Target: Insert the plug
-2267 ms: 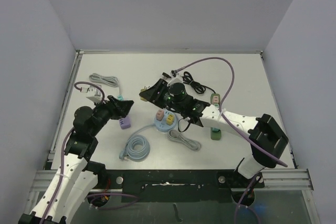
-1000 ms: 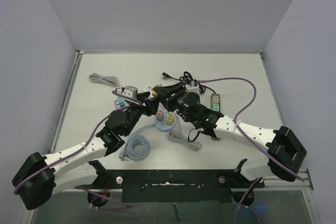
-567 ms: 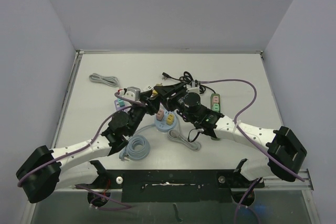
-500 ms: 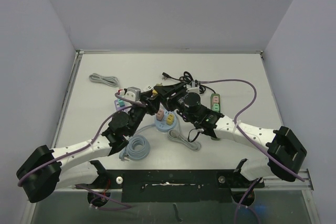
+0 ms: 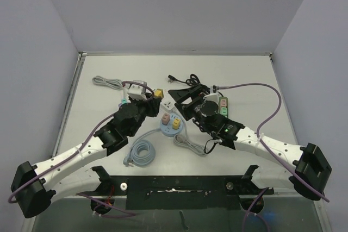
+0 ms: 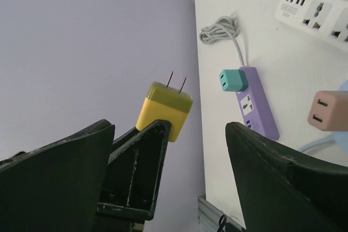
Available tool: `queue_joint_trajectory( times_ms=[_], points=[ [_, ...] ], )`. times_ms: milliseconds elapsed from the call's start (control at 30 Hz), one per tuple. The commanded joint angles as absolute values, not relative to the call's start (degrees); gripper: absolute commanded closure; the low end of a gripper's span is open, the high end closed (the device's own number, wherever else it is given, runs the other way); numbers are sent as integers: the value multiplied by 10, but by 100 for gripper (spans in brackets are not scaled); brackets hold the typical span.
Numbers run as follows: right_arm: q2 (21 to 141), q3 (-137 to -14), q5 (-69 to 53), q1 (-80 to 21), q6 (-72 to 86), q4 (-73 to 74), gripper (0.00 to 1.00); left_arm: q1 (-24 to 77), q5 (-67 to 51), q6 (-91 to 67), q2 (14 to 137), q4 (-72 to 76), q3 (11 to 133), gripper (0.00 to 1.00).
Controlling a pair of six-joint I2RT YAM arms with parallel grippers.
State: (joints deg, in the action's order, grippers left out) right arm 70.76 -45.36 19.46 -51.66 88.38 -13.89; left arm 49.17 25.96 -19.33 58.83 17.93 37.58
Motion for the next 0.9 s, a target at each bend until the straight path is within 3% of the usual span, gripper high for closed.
queue_joint_trajectory(
  times_ms=[0, 233, 467, 867],
  points=[
    [641, -410, 259, -503, 823, -150, 14, 478, 264, -281, 547, -79, 454, 75],
    [579, -380, 288, -494, 728, -113, 16, 395, 198, -376, 544, -322, 518, 75],
    [559, -383, 323, -494, 678, -7, 16, 278, 97, -381, 585, -389, 542, 75],
    [509, -353, 356, -490, 674, 38, 16, 191, 78, -332, 683, -438, 583, 74]
  ],
)
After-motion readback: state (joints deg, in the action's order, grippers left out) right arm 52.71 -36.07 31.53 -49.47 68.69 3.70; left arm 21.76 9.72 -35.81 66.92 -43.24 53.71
